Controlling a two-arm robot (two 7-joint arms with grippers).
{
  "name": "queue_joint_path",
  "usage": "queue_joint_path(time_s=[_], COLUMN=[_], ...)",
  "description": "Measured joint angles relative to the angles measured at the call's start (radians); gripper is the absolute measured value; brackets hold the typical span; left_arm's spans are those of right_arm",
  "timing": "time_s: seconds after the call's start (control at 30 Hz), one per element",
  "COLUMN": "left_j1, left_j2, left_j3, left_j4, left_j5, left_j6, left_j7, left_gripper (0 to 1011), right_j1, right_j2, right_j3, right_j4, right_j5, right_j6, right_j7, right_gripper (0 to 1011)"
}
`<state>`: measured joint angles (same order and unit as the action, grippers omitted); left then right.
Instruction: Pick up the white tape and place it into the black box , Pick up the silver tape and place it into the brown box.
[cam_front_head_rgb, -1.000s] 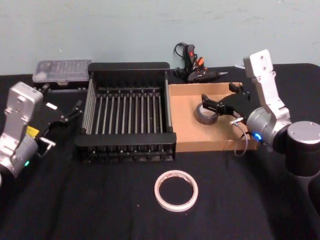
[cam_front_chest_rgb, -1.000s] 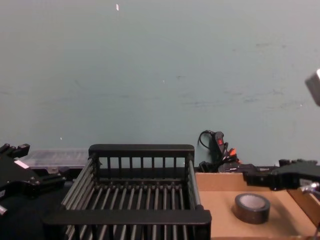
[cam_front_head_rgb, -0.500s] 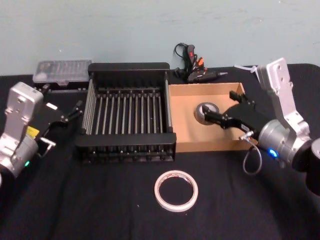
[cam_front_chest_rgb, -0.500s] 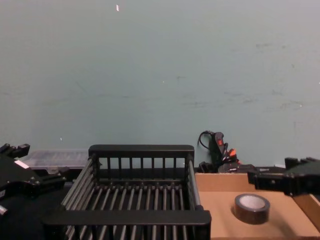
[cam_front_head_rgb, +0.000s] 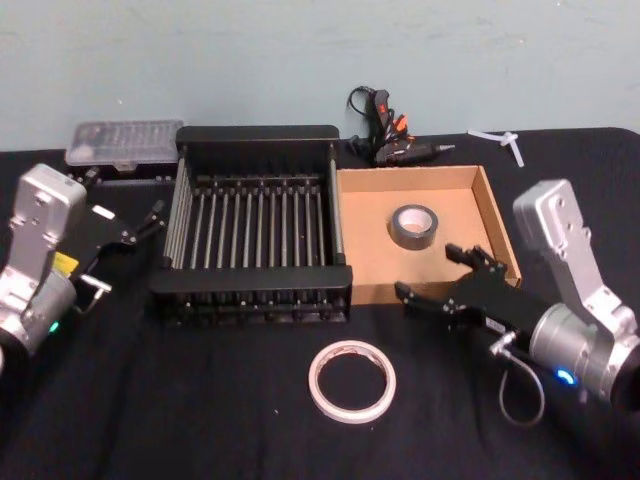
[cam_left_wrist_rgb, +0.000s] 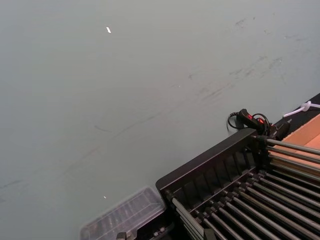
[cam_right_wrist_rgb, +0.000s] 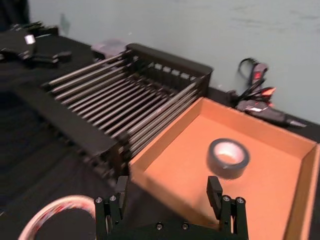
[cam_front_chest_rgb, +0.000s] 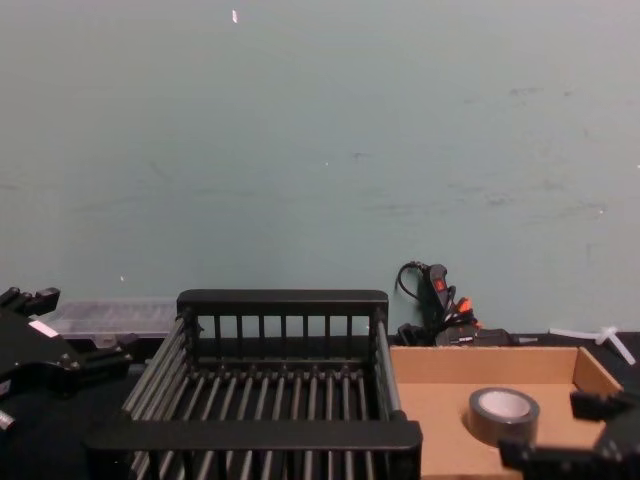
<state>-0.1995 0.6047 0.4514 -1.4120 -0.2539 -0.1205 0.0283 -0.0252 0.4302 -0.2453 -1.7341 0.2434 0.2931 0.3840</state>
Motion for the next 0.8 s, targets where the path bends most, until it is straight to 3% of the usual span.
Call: queue_joint_path(time_s=[0.33,0.8], left_j1=[0.000,0.000], left_j2=[0.000,0.000], left_j3=[0.000,0.000], left_j4=[0.000,0.000], left_j5=[0.000,0.000], left_j6=[0.000,0.000], left_j7=[0.000,0.000], left_gripper=[1001,1001], right_j1=[-0.051,-0.028], right_j2=[0.040,0.050], right_j3=[-0.041,-0.126], right_j4=[-0.027,0.010], right_j5=[0.014,0.010], right_j6=[-0.008,0.016], right_j7=[0.010,0.015], right_gripper=[1002,1002])
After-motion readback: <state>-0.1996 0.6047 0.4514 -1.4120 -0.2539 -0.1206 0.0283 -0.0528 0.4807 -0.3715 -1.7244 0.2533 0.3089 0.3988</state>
